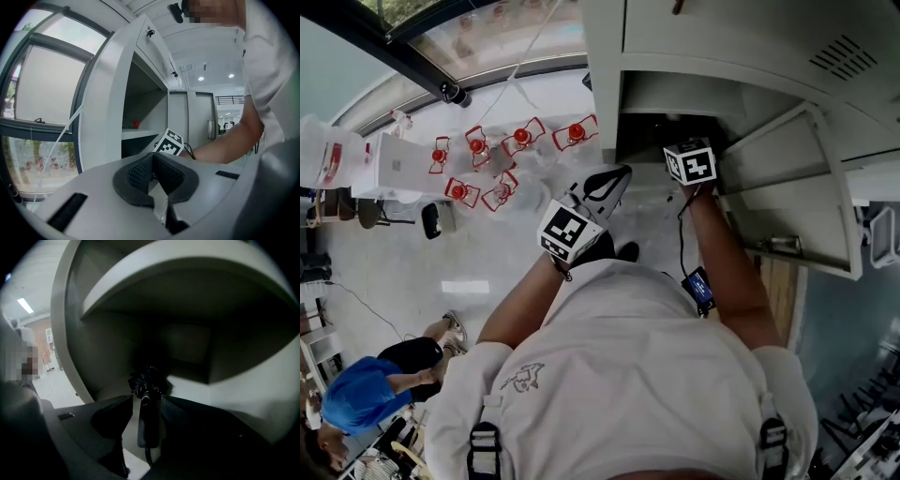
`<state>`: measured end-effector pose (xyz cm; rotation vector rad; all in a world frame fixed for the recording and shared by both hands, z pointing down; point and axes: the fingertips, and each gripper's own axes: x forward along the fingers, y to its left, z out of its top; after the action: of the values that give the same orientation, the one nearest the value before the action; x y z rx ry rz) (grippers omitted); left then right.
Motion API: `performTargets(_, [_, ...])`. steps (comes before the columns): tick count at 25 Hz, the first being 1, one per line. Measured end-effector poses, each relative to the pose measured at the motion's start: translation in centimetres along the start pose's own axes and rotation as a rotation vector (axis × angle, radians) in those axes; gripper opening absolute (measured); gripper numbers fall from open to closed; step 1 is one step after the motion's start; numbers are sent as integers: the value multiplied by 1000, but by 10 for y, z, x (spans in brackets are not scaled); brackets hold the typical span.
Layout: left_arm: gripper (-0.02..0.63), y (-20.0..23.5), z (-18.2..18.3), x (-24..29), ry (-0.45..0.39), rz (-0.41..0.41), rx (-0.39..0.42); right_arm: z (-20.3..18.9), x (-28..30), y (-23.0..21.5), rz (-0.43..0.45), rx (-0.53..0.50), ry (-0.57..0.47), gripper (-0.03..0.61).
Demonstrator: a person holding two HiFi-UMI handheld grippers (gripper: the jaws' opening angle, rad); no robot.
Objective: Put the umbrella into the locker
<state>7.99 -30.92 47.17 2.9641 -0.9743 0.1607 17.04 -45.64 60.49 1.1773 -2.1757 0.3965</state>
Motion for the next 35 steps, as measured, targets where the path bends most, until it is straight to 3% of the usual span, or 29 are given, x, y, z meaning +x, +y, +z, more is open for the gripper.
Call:
performTargets(3, [11, -3, 6, 2, -8, 2, 0, 10, -20, 6, 0, -11, -60, 157])
performTargets(8, [11, -18, 17, 3, -29, -3, -29, 28, -67, 28, 75, -11, -183, 52])
performTargets(18, [11, -30, 36, 13, -68, -13, -38, 49, -163, 66, 134, 13, -358, 43])
performTargets(27, [11, -28, 63, -5, -94, 5, -28, 78, -197, 89, 161, -3, -446, 43])
performTargets(35, [11, -11, 79, -39, -119, 29, -3, 83, -202, 119, 168, 13, -458, 43])
